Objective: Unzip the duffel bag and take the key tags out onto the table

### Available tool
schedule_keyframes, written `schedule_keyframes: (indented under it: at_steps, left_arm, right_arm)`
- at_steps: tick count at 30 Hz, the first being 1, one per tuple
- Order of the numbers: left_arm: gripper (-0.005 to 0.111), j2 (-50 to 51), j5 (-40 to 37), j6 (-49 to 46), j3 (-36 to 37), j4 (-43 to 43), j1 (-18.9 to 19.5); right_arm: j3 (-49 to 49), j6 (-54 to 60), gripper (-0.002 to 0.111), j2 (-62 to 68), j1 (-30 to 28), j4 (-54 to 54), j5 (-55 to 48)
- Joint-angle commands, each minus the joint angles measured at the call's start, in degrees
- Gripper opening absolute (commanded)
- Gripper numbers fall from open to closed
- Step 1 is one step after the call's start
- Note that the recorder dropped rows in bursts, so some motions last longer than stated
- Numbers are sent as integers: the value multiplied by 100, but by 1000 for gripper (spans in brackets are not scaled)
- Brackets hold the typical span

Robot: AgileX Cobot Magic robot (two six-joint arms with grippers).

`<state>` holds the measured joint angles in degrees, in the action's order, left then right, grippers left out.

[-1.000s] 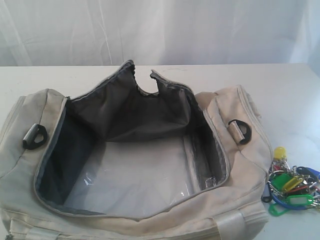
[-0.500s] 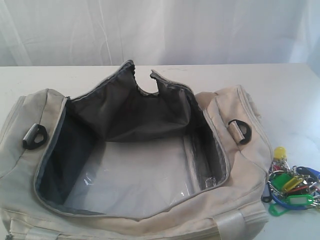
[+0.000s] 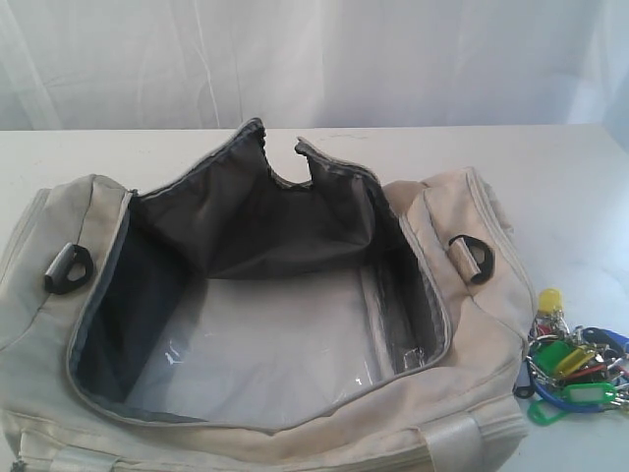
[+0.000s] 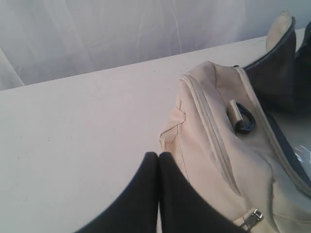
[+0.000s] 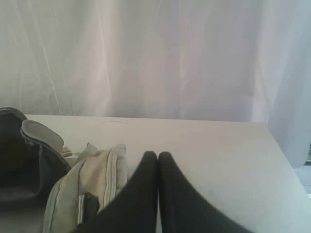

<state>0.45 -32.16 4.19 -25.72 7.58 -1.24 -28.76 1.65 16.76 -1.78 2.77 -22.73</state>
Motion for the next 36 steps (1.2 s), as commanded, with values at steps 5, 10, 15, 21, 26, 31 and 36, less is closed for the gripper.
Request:
schedule_keyframes:
  at_steps: [5,10,15,21,26,31,36]
  left_arm:
    - [0,-45,434,-310,1129,301,-142]
    - [0,-45,321,-292,1166,358,-142]
    - [0,-45,250,178,1395,-278,-142]
    - [0,-45,1297,338,1829,-1385,-142]
    - [0,-45,1633,363,2493,-1577,-142]
    - [0,-45,1807,-91,2572,-1582,-164]
    - [0,-45,1807,-524,2572,-1605,-164]
  right_arm:
    - [26,49,0,-21,7,15,51]
    - [26,49,0,-21,7,15,51]
    - [26,92,0,-21,7,15,51]
    - [26,114,0,-21,7,15,51]
    - [26,114,0,-21,7,15,51]
    - [26,114,0,-21,7,15,51]
    - [26,114,0,-21,7,15,51]
